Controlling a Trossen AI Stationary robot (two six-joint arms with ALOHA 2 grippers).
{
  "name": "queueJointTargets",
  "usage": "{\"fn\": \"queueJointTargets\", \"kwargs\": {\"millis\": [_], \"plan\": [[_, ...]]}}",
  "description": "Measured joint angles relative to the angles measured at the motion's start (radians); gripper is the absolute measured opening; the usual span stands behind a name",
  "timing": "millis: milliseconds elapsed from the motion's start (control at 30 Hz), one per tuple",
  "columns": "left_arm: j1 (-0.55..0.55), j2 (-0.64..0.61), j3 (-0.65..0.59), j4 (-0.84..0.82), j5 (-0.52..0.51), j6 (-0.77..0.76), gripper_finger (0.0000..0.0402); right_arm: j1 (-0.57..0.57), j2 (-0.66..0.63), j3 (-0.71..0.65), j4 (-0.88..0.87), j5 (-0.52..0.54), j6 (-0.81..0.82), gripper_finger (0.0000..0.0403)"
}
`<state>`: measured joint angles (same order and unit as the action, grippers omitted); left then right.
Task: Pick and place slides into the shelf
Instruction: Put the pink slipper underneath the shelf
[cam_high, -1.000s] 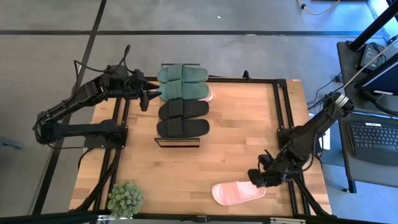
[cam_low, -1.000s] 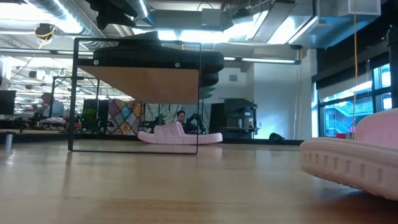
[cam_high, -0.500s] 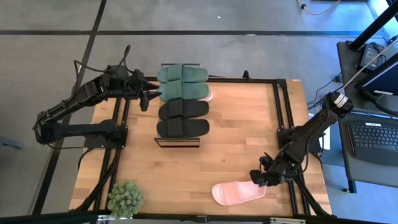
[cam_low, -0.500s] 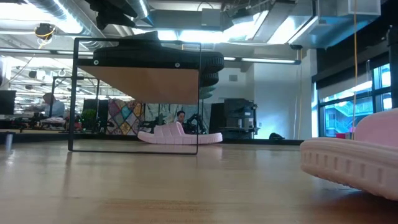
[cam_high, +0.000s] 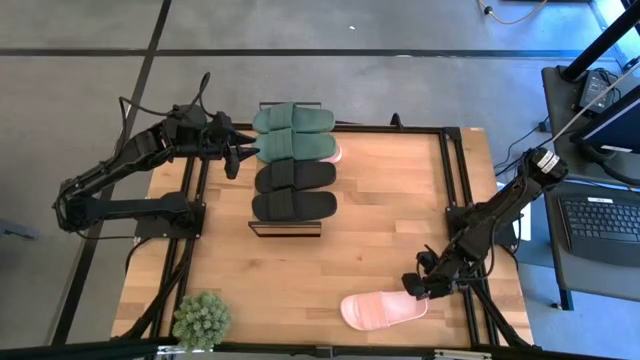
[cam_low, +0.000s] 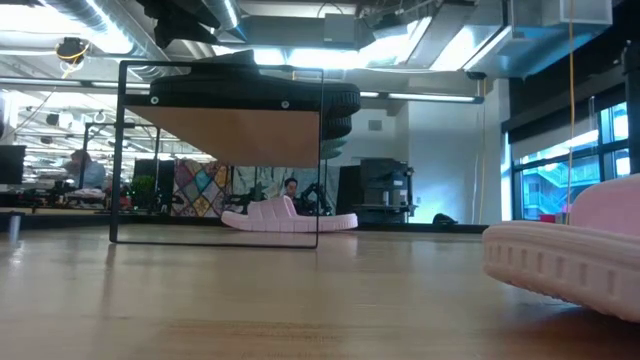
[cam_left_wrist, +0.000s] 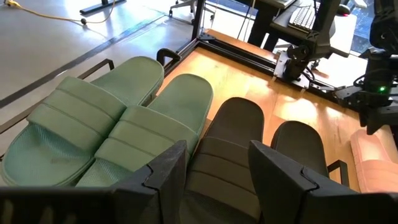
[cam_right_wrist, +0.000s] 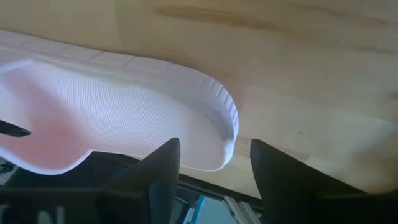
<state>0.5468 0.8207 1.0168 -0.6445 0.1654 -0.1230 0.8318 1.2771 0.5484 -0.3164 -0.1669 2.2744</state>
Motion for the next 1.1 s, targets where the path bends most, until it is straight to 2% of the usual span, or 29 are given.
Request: {"fn": "queueJointTargets", "kwargs": {"millis": [200, 500, 967, 1100], "plan": [[0.000, 0.000, 0.000, 0.000, 0.000, 0.000, 0.0165, 0.000, 0.052, 0.000, 0.025, -0.002, -0.007, 0.0197], [0.000, 0.000, 0.000, -0.006, 0.000, 0.001, 0.0165, 0.000, 0.203, 0.003, 0.182, -0.024, -0.035, 0.0197], [0.000, 0.000, 0.000, -0.011, 0.000, 0.001, 0.0165, 0.000, 0.214, 0.003, 0.190, -0.023, -0.054, 0.0197], [0.000, 0.000, 0.000, -0.014, 0.000, 0.001, 0.0165, 0.000, 0.214, 0.002, 0.190, -0.023, -0.056, 0.0180]]}}
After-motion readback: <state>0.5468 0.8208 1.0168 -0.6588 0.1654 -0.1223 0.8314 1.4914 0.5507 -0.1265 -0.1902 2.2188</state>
